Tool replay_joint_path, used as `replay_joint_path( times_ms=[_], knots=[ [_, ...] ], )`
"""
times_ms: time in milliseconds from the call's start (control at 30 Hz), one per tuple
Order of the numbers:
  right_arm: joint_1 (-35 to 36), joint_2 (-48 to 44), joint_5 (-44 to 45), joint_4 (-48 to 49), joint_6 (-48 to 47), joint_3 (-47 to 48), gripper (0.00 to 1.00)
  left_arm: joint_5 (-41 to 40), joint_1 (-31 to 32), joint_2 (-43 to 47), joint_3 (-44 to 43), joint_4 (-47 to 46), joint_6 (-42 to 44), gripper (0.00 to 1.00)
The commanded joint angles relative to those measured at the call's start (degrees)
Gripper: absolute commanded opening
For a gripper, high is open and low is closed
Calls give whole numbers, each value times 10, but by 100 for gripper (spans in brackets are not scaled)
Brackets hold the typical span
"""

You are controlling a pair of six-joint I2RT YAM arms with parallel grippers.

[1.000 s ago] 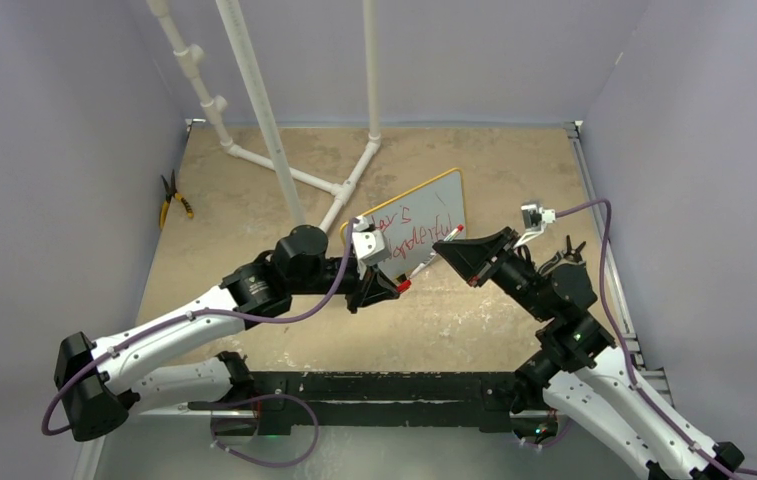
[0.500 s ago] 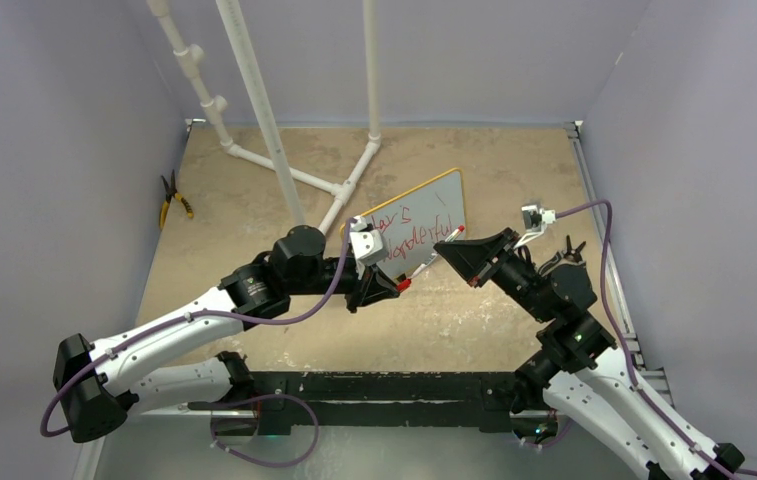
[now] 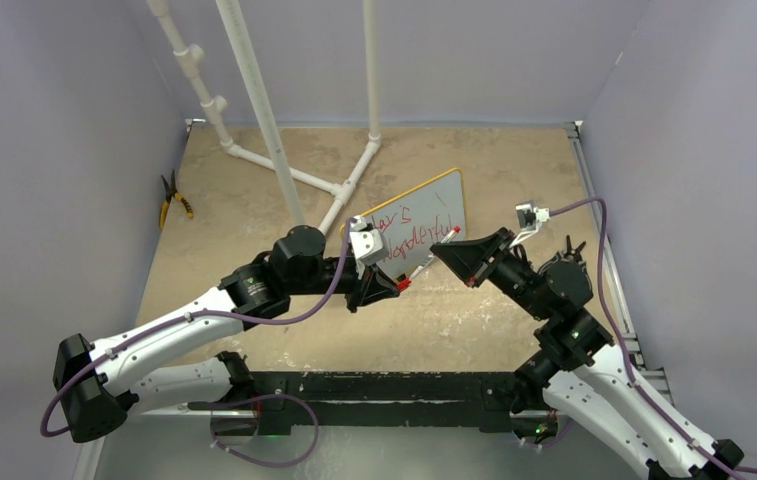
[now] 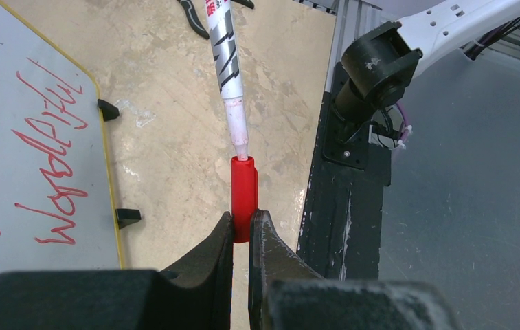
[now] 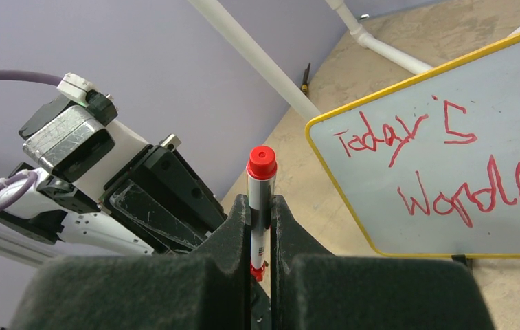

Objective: Write a sentence on the whiteboard
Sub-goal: Insert the whiteboard marker without the cap into the pen cap.

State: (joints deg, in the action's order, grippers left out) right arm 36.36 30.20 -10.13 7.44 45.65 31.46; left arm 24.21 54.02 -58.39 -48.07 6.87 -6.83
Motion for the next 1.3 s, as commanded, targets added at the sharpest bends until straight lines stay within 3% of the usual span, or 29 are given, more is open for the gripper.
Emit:
replay_joint_path(
  times_ms=[0, 500, 700, 1267],
  knots=[
    [1, 7, -21, 30, -7, 7, 0, -7, -1, 4, 0, -31, 5, 0],
    [1, 26, -58, 78, 16, -32, 0, -46, -1, 6, -20, -60, -12, 0],
    [1, 29, -65, 97, 26, -51, 0, -42, -1, -1, -27, -116, -32, 0],
    [1, 42, -73, 81, 18, -58, 0, -42, -1, -27, -60, -147, -36, 0]
  ],
)
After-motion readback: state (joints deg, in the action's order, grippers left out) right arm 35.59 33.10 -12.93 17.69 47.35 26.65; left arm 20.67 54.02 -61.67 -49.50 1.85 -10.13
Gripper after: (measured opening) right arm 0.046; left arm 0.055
